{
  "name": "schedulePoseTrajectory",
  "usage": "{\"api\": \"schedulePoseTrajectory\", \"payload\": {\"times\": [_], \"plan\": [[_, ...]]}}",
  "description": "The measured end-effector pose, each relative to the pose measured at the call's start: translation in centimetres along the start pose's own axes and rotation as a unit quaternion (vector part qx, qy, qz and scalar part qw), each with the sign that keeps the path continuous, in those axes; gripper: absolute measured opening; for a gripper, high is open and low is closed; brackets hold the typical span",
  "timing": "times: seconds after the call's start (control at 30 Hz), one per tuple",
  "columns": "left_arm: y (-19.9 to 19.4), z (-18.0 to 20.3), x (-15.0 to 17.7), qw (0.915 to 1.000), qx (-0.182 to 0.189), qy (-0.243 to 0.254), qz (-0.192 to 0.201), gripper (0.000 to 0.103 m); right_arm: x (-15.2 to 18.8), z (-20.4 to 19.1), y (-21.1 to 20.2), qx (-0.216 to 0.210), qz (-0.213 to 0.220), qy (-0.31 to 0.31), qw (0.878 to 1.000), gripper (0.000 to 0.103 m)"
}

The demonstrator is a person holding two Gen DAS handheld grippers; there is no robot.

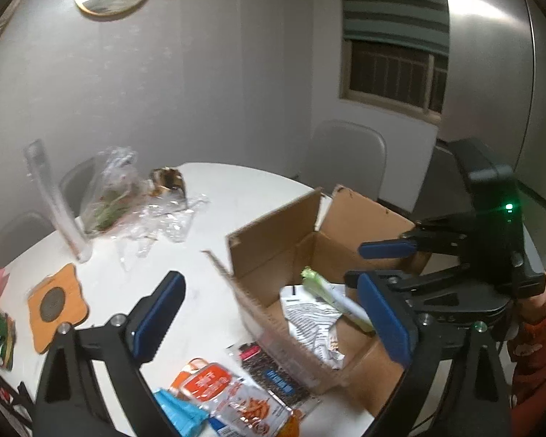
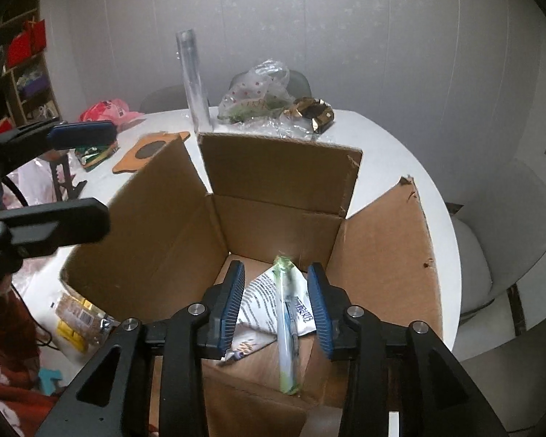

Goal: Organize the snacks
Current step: 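Drop the white bag into the box with the left tool while the right tool drops the green bar, then move both tools back to the snack pile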

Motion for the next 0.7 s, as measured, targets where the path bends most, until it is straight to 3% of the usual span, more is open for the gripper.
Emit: {"api": "schedulePoseTrajectory", "payload": {"times": [0.27,0.4,0.5,0.6,0.7], "plan": [[-6.9,-3.6,1.5,0.9976,-0.040,-0.030,0.048,0.101,-0.9,-4.5,-4.0,-0.028,0.058,-0.024,0.998,0.036],[-10.2,-5.9,3.0,0.9947,-0.075,-0.037,0.059,0.101,-1.1,-9.7,-5.6,-0.073,0.086,-0.056,0.992,0.046],[-12.8,-7.7,4.5,0.9921,-0.096,-0.045,0.068,0.101,-0.9,-14.0,-6.2,-0.097,0.101,-0.088,0.986,0.046],[-14.9,-9.4,6.3,0.9885,-0.118,-0.057,0.076,0.101,-0.1,-17.7,-5.6,-0.127,0.089,-0.100,0.983,0.047],[-15.9,-10.6,8.9,0.9894,-0.116,-0.059,0.066,0.101,1.5,-21.1,-4.0,-0.150,0.067,-0.111,0.980,0.048]]}}
Point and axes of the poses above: each gripper's, at about its wrist camera, not at the fingertips, and y roughly the way its jaws point, z to its right, x to its underside, the point moved 1 cm from there along y, roughly the way its jaws point, and after that the axes turned 12 degrees about z, right-handed, at the moved point
